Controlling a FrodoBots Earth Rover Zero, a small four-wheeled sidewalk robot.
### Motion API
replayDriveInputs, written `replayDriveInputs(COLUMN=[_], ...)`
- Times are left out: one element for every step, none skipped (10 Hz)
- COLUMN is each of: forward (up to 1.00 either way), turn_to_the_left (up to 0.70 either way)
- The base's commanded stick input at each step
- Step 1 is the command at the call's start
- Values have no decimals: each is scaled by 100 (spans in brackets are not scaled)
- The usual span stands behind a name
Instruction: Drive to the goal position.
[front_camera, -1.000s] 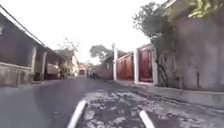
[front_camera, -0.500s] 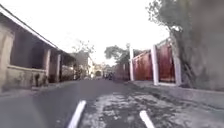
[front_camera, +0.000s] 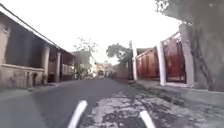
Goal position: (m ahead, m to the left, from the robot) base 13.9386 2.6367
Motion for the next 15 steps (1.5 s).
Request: replayDriveInputs(forward=[85,85,85,85,85,85,85,85,85,85,85,85,85,85,85], turn_to_the_left=[0,0,0,0,0,0,0,0,0,0,0,0,0,0,0])
